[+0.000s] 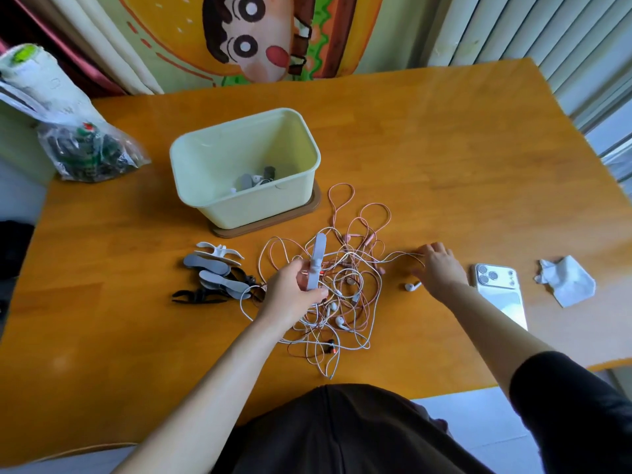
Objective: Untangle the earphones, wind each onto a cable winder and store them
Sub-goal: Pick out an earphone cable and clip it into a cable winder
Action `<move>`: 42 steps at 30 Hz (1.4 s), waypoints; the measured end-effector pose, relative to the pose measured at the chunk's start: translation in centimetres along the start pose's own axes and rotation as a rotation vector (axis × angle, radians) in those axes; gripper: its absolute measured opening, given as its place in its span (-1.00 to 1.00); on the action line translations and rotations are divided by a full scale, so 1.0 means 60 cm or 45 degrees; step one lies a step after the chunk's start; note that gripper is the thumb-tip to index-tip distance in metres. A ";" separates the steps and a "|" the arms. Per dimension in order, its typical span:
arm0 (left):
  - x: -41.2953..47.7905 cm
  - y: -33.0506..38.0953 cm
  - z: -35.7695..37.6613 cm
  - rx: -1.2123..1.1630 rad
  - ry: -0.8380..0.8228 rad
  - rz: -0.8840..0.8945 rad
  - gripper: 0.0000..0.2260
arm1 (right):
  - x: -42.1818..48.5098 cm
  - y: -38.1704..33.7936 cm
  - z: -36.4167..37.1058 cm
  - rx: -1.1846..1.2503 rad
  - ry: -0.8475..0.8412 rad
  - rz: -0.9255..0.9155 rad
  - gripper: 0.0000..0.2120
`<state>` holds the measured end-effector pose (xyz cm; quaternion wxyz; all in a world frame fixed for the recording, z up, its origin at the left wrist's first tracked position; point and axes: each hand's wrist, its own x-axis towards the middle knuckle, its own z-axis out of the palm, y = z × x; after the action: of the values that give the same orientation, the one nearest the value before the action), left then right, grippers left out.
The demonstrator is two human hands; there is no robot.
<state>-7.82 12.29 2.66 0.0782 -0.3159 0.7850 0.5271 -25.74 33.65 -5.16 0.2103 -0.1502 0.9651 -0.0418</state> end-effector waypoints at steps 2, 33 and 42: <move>-0.001 -0.002 -0.005 -0.042 -0.012 -0.012 -0.68 | -0.004 -0.002 0.007 -0.038 0.004 0.040 -0.70; -0.049 0.054 -0.011 -0.162 -0.010 0.094 -0.92 | -0.179 -0.192 -0.114 0.488 0.342 -0.695 -0.84; -0.049 0.064 -0.074 -0.175 0.142 0.176 -0.96 | -0.123 -0.123 -0.092 0.604 -0.083 -0.530 -0.78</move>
<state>-6.80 10.54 8.89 -0.0240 -0.2946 0.7701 0.5653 -19.62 28.99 3.82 0.2571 -0.2925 0.8698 -0.3032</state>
